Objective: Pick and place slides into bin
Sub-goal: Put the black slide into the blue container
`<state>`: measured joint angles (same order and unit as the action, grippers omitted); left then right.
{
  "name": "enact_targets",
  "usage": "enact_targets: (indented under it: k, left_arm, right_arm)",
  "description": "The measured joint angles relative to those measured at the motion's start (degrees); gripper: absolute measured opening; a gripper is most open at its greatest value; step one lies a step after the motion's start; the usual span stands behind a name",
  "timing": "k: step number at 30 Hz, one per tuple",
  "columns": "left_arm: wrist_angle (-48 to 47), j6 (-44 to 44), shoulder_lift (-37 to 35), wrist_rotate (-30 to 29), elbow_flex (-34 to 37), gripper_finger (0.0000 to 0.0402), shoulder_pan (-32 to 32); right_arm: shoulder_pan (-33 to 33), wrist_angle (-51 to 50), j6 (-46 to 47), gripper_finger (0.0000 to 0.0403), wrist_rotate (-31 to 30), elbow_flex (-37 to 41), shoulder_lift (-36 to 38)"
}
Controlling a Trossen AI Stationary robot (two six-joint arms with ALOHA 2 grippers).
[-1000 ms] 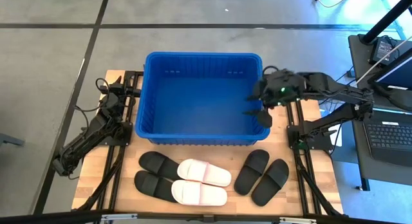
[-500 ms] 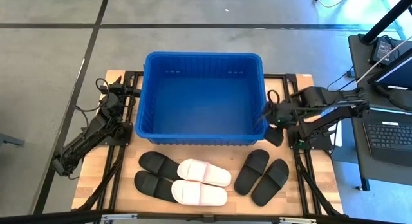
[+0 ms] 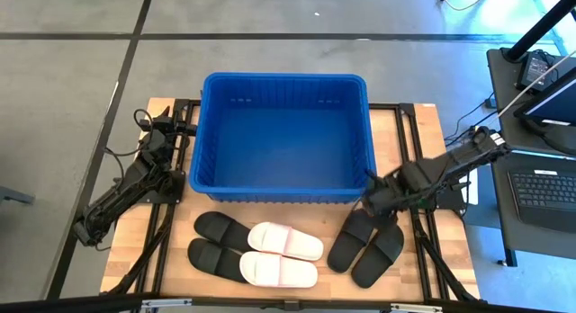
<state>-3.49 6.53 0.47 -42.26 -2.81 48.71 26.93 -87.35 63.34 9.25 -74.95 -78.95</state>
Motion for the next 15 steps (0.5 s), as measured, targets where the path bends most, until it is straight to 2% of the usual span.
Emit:
enact_targets:
  k: [7, 10, 15]
  left_arm:
    - [0.0, 0.0, 0.0, 0.0, 0.0, 0.0176, 0.0]
    - [0.0, 0.0, 0.0, 0.0, 0.0, 0.0176, 0.0]
    - [0.0, 0.0, 0.0, 0.0, 0.0, 0.0176, 0.0]
  right_arm:
    - [6.1, 12.7, 13.5, 0.0254, 3.2, 6.0, -1.4]
    - [8.1, 16.5, 14.6, 0.0254, 3.4, 7.0, -4.0]
    - [11.0, 16.5, 14.4, 0.0254, 3.4, 7.1, -10.8]
